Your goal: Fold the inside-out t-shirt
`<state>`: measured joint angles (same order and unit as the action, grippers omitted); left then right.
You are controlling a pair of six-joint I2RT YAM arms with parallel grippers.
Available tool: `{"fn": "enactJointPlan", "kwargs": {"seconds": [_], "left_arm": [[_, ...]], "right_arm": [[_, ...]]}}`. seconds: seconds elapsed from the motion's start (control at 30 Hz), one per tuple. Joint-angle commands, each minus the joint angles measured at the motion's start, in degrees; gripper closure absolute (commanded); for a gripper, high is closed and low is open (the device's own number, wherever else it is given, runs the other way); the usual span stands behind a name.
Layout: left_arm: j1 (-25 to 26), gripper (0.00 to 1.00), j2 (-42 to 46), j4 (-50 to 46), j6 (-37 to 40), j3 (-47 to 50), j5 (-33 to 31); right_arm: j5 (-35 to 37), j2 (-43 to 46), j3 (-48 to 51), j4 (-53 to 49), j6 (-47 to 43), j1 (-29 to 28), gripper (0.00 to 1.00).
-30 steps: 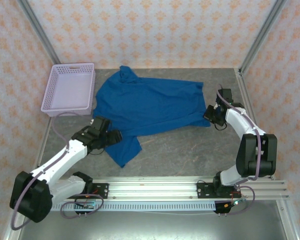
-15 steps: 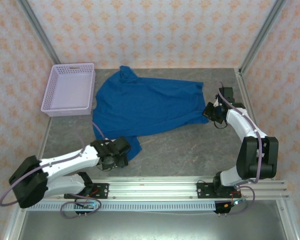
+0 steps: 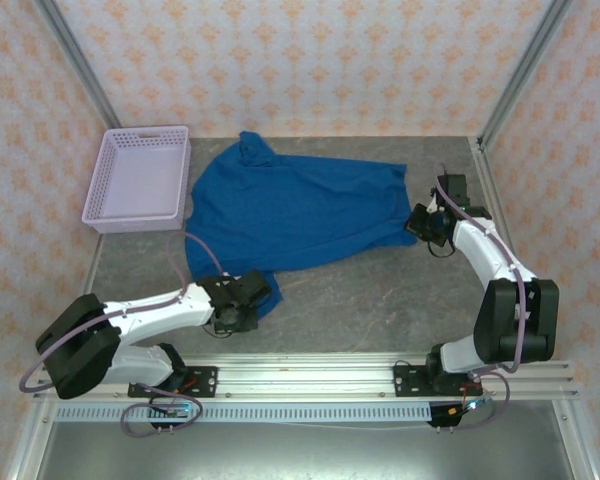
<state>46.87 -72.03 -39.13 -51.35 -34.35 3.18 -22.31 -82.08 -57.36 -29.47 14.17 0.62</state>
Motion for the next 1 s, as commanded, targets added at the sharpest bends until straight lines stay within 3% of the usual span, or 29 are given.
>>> {"fn": "enactJointPlan", "kwargs": {"seconds": [0.0, 0.23, 0.43, 0.6, 0.73, 0.97], "left_arm": [[-1.1, 1.0, 6.3, -6.3, 3.4, -4.5, -8.7], [-11.3, 1.0, 21.3, -12.3, 18.6, -21.5, -23.2], [-19.1, 1.0, 21.7, -12.1, 30.8, -41.4, -30.7], [-19.8, 1.0, 21.7, -13.8, 36.3, -55.6, -33.7], [-19.8, 1.0, 22.5, -15.4, 40.4, -64.6, -32.2], [-19.7, 1.0, 16.6, -19.3, 47.4, -82.1, -33.0]], "right_arm": [[1.8, 3.1, 0.2, 0.5, 0.3, -0.4, 1.0], [4.6, 8.2, -4.7, 3.3, 1.1, -0.4, 1.0], [9.6, 11.0, -14.7, 1.0, -0.8, -0.5, 1.0], [11.0, 18.2, -19.2, -3.0, -3.1, -0.5, 1.0], [11.2, 25.8, -24.2, -9.0, -4.7, -0.6, 1.0], [11.7, 31.4, -38.4, -17.3, -5.9, -0.6, 1.0]]}}
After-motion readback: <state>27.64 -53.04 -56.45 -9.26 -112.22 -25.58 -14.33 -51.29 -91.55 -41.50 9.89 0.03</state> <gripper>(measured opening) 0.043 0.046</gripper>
